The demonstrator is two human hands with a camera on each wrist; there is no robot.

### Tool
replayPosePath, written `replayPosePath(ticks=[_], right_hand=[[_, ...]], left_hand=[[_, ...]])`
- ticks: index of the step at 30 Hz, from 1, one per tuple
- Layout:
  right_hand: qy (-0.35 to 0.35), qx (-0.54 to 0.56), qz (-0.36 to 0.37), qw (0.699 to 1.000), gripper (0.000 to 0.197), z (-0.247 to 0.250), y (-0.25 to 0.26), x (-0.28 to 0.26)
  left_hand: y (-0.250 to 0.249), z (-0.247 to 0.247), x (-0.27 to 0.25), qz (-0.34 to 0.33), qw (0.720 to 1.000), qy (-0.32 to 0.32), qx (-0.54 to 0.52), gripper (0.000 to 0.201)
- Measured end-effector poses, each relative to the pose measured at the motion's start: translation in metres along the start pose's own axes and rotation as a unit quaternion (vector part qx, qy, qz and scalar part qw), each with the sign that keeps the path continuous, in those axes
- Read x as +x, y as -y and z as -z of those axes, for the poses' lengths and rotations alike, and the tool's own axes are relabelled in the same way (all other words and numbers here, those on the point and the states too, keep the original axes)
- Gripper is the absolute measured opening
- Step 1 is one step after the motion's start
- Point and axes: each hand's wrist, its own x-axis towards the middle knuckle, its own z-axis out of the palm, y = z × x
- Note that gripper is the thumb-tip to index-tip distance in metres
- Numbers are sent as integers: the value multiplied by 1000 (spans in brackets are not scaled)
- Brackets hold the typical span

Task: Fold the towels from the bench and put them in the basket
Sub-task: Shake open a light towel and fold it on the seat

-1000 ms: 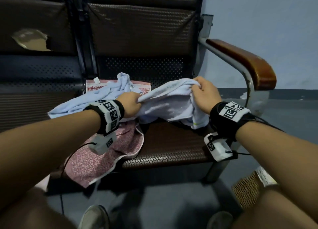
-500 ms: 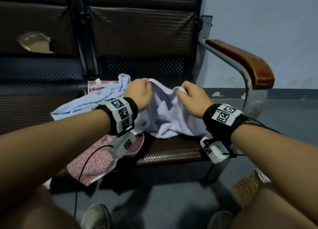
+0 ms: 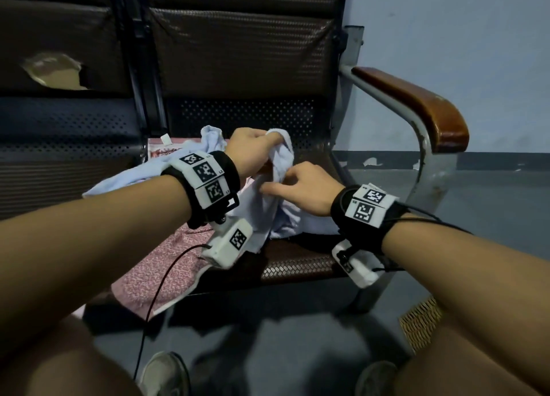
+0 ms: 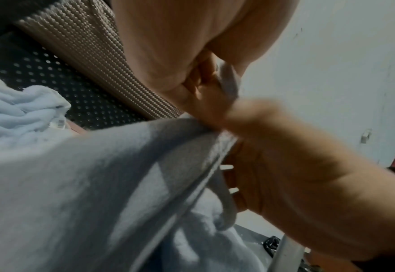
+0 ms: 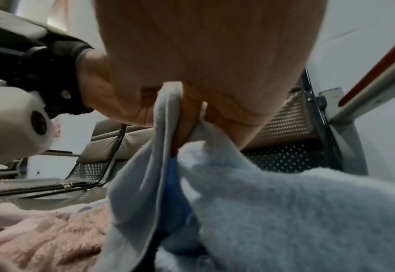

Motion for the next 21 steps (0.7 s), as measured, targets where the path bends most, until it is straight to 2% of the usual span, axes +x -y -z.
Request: replayPosePath(ticks=[1, 4, 5, 8, 10, 11, 13, 14, 16, 18, 21], right_hand=[[2, 4, -12, 1000, 52, -4, 0, 3], [13, -16, -29, 999, 31, -14, -5, 9], [26, -7, -33, 999, 30, -16, -7, 9], [62, 2, -27, 998, 50, -18, -14, 9], [29, -16, -31, 999, 61, -14, -14, 8], [-7, -21, -27, 999, 62, -10, -14, 9], [-82, -25, -1, 996, 60, -1, -15, 11], [-109, -27, 18, 993, 60, 3, -15, 12], [-129, -41, 53, 989, 61, 7, -15, 12], [-104, -69, 71, 990, 60, 8, -16, 10], [-36, -106, 44, 993, 54, 8, -23, 5]], left_hand=[[-3, -2, -2, 1, 1000, -1, -5, 28], [-5, -2, -1, 6, 998, -25, -63, 24], [-4, 0, 1, 5, 997, -36, -64, 24], [5, 17, 14, -19, 993, -109, 30, 30], [13, 33, 19, -40, 979, -167, 109, 27], [17, 41, 21, -44, 974, -175, 137, 25], [24, 51, 20, -24, 981, -134, 141, 9], [26, 53, 18, -11, 984, -105, 142, 8], [29, 55, 16, -1, 976, -79, 201, 23], [26, 56, 16, -22, 955, -109, 273, 26], [21, 61, 19, -27, 948, -160, 272, 26]])
